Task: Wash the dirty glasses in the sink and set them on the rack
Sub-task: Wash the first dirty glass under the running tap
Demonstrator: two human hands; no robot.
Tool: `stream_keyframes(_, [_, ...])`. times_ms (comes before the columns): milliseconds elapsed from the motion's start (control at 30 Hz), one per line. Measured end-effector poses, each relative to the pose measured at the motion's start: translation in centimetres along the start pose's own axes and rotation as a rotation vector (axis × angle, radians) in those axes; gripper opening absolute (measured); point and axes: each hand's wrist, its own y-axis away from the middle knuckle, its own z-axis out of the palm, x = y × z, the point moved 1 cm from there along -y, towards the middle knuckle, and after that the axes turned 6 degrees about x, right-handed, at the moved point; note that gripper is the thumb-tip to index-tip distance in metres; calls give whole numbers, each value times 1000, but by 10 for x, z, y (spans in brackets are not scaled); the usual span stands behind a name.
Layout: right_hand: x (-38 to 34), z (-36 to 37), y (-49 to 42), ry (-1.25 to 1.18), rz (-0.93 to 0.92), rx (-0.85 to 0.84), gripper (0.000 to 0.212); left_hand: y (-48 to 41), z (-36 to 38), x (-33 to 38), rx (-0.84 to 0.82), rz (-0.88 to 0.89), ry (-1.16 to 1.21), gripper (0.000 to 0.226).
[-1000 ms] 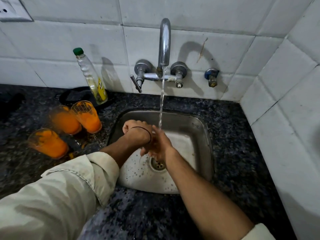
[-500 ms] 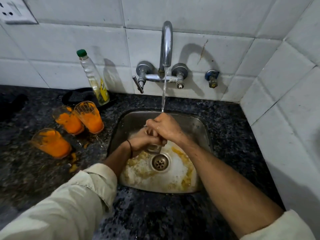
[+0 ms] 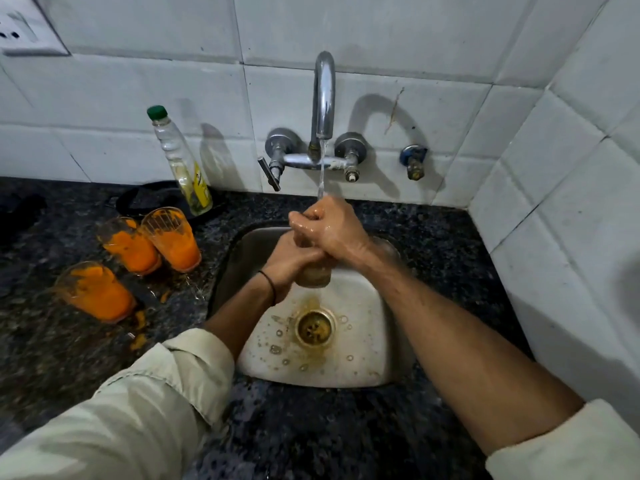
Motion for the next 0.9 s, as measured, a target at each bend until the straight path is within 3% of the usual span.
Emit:
stream_keyframes(67, [-4,8,-1,85,68,161,48,-8,11,5,275,72,-325,19])
stream_keyframes(133, [-6,13,-5,219,116,125,46,-9,17,7,410,102,-574,18])
stream_keyframes(200, [-6,8,-8,294,85,5,43,-10,12,0,253,105,-509,15])
stream_keyframes(267, [-3,-3,-9,176,20,-155,40,-5,-2,0,-61,-20,-30,27])
stream_keyframes(333, [-2,-13,-6,-55,27,-293,35,-1,-16,-1,-281,-86,191,38])
stream_keyframes(367, [-1,-13,-5,-105,63,-301,34,-1,-18,1,-287,-95,160,39])
stream_keyframes(400, [-1,-11,-6,-104,102,-260,36,-6,-16,-1,-193,-86,69,37])
stream_keyframes(500, [-7,7,-12,102,195,-16,47,-14,5,4,256,29,-432,31])
stream_keyframes(567, [-12,13,-12,266,143,108,50,-11,15,4,428,121,-542,32])
stream_keyframes(633, [-9,9,-9,281,-1,124,51,-12,10,5,300,131,-347,30])
stream_keyframes(767, [2,-7,-5,56,-174,-46,55,-10,-14,11,-173,19,-54,31])
stream_keyframes(833, [2,-4,-8,110,-107,4,51,-12,-11,10,-101,26,-136,26])
stream_keyframes(900, [-2,5,-11,179,79,72,47,-13,5,8,194,63,-414,24])
